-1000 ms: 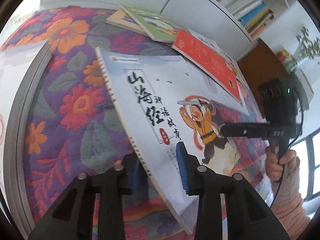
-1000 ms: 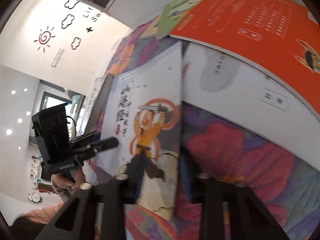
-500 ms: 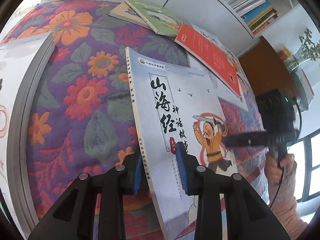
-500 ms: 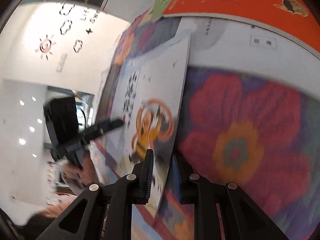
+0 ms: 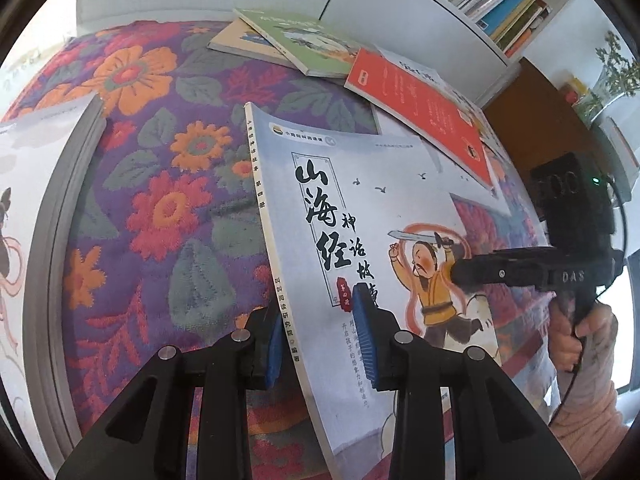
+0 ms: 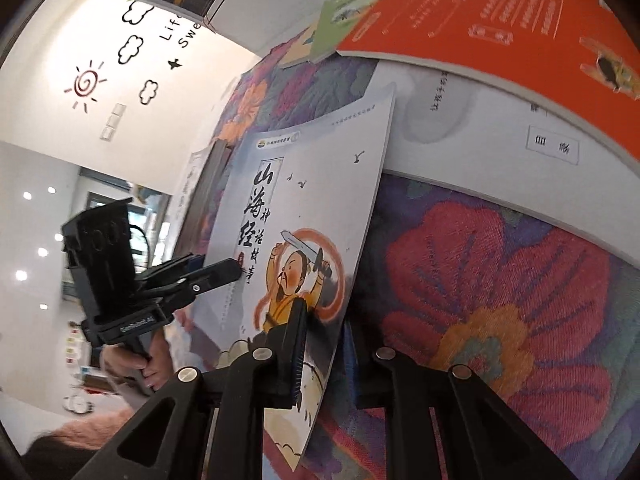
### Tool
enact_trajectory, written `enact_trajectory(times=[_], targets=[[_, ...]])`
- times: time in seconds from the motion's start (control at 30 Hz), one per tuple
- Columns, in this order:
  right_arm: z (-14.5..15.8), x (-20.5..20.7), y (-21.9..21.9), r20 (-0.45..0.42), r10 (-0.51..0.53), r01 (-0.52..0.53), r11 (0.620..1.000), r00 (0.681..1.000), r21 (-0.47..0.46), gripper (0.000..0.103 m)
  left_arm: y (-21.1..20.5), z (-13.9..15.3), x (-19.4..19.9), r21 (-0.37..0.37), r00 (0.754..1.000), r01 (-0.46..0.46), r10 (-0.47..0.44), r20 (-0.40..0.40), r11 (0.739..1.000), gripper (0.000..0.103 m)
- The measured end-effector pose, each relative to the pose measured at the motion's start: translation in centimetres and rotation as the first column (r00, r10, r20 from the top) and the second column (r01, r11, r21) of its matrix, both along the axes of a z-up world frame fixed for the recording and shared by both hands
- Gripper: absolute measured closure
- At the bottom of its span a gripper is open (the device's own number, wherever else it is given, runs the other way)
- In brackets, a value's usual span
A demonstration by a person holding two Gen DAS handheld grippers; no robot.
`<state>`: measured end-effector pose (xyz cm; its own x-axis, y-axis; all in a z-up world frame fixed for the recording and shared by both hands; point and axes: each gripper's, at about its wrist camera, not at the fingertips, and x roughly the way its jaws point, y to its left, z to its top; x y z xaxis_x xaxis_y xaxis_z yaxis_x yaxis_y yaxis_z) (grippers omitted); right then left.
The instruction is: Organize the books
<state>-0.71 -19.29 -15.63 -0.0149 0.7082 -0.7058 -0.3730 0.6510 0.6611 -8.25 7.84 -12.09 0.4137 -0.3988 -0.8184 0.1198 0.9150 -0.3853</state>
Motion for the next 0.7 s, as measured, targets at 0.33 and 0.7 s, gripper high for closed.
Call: enact_trajectory(times=[0.33,0.7], targets=[[2.2,-2.6,2.2,0.106,0.001,0.014,0.991,0.994,-0.134,0.081,-0.9,0.4,-0.4,0.068,1.0,0.011,-0.013,0.021,0.998,0.072],[3.7,-4.2,2.3,0.12,-0.024,0.04,0.99,0.992,-0.133,0.081,-1.4,1.0,-1.6,0.068,0.999,0.029,-0.03,0.016,0.997,0.073]])
